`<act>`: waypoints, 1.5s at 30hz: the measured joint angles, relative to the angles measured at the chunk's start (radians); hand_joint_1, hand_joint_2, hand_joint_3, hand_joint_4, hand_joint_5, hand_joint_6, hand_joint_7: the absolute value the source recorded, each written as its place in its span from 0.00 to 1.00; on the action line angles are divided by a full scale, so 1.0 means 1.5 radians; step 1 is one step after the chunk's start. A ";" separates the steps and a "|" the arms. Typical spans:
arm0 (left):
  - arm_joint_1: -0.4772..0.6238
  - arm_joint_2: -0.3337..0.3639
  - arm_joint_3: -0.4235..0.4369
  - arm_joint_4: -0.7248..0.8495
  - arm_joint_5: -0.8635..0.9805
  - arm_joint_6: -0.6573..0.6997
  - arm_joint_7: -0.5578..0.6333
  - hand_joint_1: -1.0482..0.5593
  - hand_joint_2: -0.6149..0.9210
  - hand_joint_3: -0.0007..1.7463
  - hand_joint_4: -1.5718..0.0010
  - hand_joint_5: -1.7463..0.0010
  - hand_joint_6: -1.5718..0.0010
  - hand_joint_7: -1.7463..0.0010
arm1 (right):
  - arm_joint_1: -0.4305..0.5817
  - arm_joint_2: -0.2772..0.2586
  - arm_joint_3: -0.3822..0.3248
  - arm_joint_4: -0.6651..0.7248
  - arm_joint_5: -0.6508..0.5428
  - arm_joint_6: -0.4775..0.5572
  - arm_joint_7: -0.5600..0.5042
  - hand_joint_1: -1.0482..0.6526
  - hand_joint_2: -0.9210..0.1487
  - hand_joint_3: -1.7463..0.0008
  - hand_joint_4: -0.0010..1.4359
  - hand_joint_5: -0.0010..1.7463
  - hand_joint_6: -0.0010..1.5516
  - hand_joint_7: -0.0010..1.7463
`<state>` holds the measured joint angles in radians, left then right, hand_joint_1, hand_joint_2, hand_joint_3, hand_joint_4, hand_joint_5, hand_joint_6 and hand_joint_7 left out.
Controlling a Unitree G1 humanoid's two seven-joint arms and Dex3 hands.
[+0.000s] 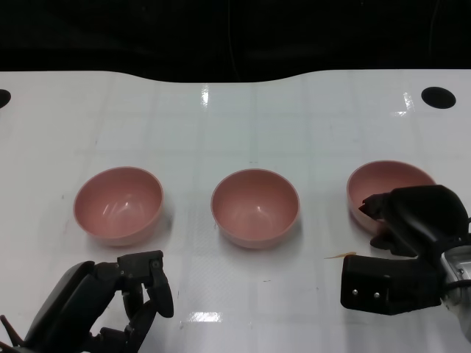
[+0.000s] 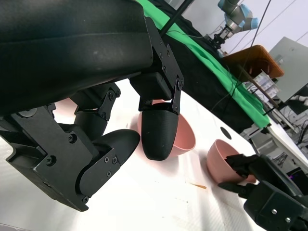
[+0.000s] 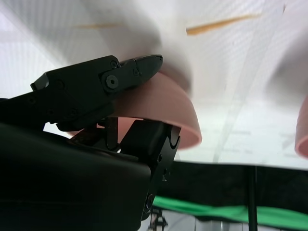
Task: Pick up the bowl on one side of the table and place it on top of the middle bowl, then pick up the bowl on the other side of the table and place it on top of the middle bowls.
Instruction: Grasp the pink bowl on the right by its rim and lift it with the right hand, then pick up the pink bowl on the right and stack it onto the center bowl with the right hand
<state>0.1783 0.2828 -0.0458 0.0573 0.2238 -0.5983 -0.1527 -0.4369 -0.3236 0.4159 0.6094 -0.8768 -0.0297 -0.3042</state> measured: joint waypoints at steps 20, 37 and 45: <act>0.003 -0.001 0.000 -0.013 0.002 0.000 0.000 0.55 0.63 0.84 0.46 0.01 0.50 0.14 | -0.039 -0.017 -0.016 -0.116 0.015 -0.016 -0.061 0.49 0.48 0.37 0.68 1.00 0.45 1.00; 0.007 -0.001 0.001 -0.015 0.000 0.000 0.000 0.57 0.63 0.84 0.45 0.02 0.49 0.16 | -0.031 0.044 -0.011 -0.242 0.085 -0.061 0.057 0.50 0.58 0.22 0.70 1.00 0.47 1.00; 0.007 -0.002 0.001 -0.016 0.000 0.004 0.000 0.56 0.62 0.85 0.45 0.01 0.49 0.15 | -0.034 0.075 -0.006 -0.242 0.091 -0.091 0.085 0.48 0.58 0.22 0.70 1.00 0.47 1.00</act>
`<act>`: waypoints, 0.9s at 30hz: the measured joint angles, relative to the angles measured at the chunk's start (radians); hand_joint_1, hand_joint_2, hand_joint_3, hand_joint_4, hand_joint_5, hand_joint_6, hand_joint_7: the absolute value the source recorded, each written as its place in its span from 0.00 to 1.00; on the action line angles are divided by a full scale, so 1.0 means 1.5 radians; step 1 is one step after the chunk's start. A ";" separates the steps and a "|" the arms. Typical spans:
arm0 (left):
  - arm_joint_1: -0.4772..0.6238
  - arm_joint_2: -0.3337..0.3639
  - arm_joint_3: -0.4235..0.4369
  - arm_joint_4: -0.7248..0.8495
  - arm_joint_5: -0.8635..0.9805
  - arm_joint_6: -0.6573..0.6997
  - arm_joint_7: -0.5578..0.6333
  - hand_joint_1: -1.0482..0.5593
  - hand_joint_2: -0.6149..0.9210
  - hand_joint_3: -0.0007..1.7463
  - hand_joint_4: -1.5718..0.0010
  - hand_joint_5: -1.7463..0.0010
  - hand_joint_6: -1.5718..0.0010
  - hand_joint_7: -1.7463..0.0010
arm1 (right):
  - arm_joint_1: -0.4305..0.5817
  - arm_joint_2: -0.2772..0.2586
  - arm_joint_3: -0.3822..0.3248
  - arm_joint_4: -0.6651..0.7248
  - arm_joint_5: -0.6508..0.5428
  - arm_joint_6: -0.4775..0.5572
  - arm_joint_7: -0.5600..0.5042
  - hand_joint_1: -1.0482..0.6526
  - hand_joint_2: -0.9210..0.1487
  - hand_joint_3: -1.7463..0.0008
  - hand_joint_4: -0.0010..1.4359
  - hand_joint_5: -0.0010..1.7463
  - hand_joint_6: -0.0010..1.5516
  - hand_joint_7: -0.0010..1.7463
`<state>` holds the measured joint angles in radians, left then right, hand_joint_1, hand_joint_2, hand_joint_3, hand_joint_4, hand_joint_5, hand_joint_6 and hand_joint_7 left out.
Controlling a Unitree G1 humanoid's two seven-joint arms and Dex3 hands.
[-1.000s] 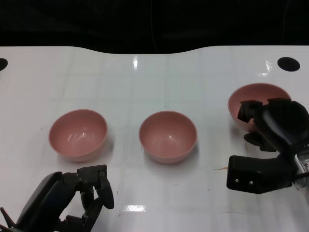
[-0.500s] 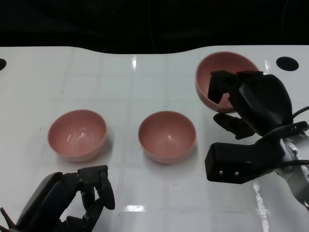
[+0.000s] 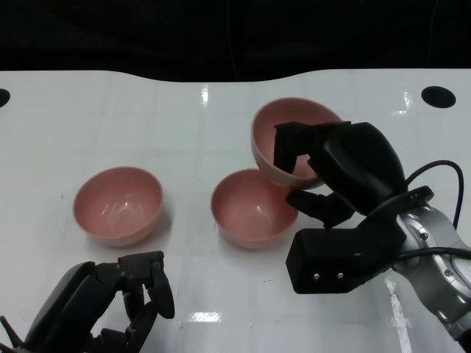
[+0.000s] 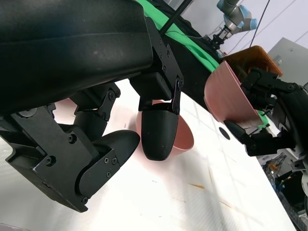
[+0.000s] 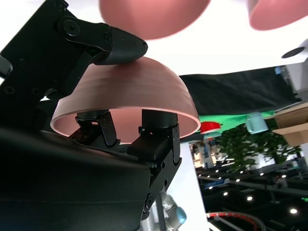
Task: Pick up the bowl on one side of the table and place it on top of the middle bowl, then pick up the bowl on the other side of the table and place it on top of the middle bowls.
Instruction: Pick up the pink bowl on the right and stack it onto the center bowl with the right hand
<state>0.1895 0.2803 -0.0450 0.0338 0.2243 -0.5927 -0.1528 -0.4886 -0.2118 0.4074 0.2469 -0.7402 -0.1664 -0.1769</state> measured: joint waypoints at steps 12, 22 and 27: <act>0.000 0.000 -0.001 -0.005 0.000 0.002 0.000 0.57 0.63 0.83 0.46 0.01 0.50 0.14 | -0.011 0.027 0.023 0.029 0.005 -0.036 0.033 0.50 0.60 0.25 0.70 1.00 0.59 0.68; 0.005 0.000 -0.002 -0.030 0.003 0.024 0.000 0.56 0.63 0.83 0.47 0.00 0.51 0.13 | -0.012 0.035 0.038 0.053 0.004 -0.058 0.041 0.47 0.61 0.24 0.70 1.00 0.53 0.88; 0.006 -0.001 -0.003 -0.030 0.004 0.024 0.000 0.55 0.63 0.83 0.47 0.01 0.50 0.14 | -0.012 0.034 0.053 0.080 -0.010 -0.070 0.038 0.48 0.58 0.28 0.68 1.00 0.48 1.00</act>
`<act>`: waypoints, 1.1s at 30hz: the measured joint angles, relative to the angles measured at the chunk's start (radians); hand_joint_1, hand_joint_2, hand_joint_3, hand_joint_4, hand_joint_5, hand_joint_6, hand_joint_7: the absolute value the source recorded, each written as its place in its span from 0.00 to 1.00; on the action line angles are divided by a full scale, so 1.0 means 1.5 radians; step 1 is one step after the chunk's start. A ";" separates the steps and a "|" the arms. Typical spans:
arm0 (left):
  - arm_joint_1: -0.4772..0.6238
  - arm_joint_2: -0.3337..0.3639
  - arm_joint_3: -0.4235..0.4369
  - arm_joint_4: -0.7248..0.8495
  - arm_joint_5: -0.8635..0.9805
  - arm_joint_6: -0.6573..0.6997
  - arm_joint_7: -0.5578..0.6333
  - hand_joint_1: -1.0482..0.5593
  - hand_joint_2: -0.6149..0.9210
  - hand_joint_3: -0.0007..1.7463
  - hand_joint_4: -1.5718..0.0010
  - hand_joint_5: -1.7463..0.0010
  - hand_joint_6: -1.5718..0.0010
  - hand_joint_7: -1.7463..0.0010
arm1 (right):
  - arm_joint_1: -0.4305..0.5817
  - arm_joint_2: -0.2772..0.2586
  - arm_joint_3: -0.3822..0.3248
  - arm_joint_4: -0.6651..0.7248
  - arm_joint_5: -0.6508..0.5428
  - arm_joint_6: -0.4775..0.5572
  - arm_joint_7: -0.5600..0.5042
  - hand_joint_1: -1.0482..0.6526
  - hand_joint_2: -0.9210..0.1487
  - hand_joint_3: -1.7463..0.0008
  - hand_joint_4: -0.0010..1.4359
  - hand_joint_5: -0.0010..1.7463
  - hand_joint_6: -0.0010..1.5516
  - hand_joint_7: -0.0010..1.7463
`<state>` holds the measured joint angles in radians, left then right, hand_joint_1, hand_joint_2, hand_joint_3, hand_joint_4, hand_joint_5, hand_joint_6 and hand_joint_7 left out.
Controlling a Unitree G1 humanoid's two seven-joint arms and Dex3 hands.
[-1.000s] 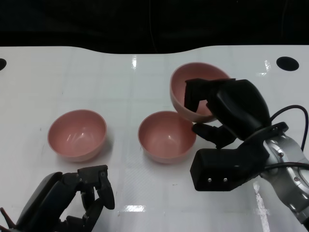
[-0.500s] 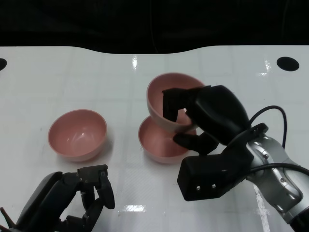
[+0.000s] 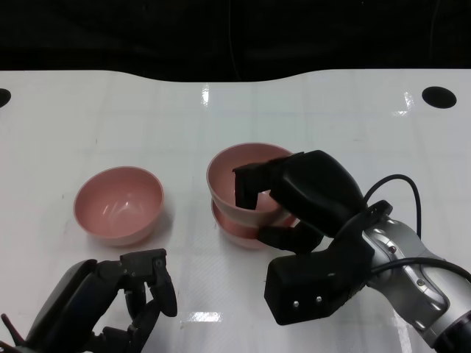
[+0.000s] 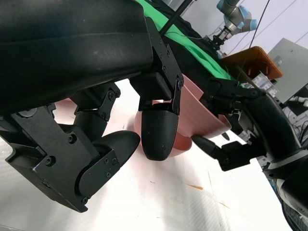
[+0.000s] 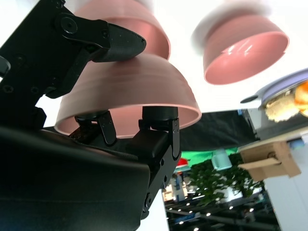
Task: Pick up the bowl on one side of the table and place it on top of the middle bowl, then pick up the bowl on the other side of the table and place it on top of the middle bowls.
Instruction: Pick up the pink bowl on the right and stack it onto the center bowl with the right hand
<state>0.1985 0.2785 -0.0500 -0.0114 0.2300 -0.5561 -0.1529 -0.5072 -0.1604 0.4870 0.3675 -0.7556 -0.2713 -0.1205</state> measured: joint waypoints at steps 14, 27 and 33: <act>0.006 -0.002 -0.005 -0.004 0.005 0.010 0.000 0.56 0.63 0.85 0.47 0.00 0.51 0.14 | -0.018 0.004 0.025 0.104 -0.028 0.003 -0.038 0.40 0.06 0.86 0.42 0.48 0.50 0.04; 0.005 -0.002 -0.007 -0.005 0.007 0.011 0.000 0.56 0.63 0.84 0.47 0.01 0.51 0.13 | -0.022 -0.015 0.047 0.069 -0.053 0.034 0.018 0.21 0.00 0.87 0.05 0.17 0.18 0.00; 0.003 -0.002 -0.008 -0.005 0.010 0.011 0.000 0.56 0.63 0.85 0.47 0.00 0.51 0.13 | 0.014 -0.036 0.046 -0.006 -0.051 0.046 0.058 0.19 0.00 0.82 0.00 0.21 0.15 0.00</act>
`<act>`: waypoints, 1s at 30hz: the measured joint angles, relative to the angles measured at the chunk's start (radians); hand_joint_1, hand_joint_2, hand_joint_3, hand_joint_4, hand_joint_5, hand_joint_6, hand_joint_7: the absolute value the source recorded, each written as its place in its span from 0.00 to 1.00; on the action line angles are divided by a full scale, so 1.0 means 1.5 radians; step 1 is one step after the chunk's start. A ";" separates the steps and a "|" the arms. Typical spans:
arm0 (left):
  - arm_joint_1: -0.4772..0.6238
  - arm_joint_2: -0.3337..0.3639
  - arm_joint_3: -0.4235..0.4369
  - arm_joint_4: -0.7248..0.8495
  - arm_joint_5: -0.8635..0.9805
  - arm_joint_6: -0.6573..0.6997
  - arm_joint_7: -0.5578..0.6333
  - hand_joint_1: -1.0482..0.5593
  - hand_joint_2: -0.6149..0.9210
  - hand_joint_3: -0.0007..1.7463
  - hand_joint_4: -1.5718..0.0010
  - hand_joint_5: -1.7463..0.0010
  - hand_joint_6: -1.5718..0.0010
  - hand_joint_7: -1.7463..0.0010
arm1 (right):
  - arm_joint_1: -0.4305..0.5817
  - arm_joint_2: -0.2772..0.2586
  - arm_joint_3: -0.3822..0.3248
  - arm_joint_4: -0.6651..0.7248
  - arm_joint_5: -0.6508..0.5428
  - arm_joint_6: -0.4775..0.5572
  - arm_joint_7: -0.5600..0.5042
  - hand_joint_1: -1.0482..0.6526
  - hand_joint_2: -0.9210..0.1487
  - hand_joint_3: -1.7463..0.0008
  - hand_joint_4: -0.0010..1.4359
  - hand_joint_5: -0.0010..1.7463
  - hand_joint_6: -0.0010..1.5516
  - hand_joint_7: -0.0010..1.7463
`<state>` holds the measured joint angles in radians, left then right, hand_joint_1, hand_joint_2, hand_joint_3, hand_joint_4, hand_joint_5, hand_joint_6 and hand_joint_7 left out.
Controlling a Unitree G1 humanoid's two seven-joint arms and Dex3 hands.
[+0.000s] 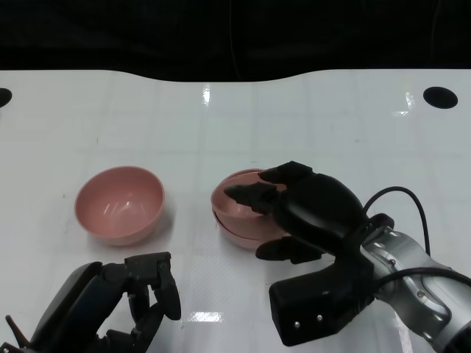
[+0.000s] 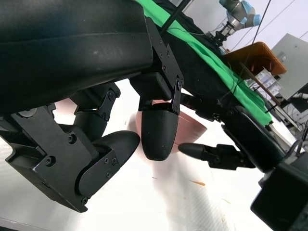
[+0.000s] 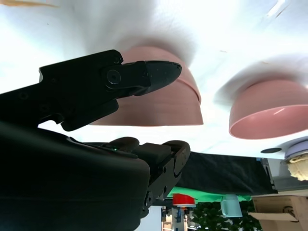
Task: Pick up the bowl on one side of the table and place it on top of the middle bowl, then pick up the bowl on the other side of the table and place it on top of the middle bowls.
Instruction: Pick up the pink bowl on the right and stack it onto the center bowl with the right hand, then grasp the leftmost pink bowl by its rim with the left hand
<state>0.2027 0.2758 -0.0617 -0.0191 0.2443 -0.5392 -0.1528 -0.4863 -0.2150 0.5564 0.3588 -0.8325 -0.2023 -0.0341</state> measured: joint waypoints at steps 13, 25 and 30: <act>-0.010 0.000 -0.005 0.005 -0.001 0.002 0.000 0.56 0.62 0.85 0.47 0.01 0.51 0.13 | 0.136 -0.046 -0.072 -0.197 0.037 0.011 0.012 0.23 0.00 0.80 0.00 0.21 0.12 0.00; -0.015 0.000 -0.006 0.016 -0.004 -0.003 0.000 0.56 0.63 0.84 0.47 0.01 0.51 0.13 | 0.243 -0.100 -0.149 -0.302 0.100 -0.044 0.024 0.27 0.00 0.84 0.00 0.34 0.16 0.02; -0.014 0.002 -0.003 0.016 -0.005 -0.007 0.000 0.56 0.63 0.83 0.48 0.01 0.51 0.13 | 0.300 -0.126 -0.188 -0.331 0.122 -0.104 0.010 0.31 0.00 0.87 0.08 0.41 0.26 0.06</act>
<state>0.1813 0.2791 -0.0667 0.0055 0.2373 -0.5493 -0.1528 -0.0357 -0.4040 0.2741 -0.1369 -0.6502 -0.3578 -0.0197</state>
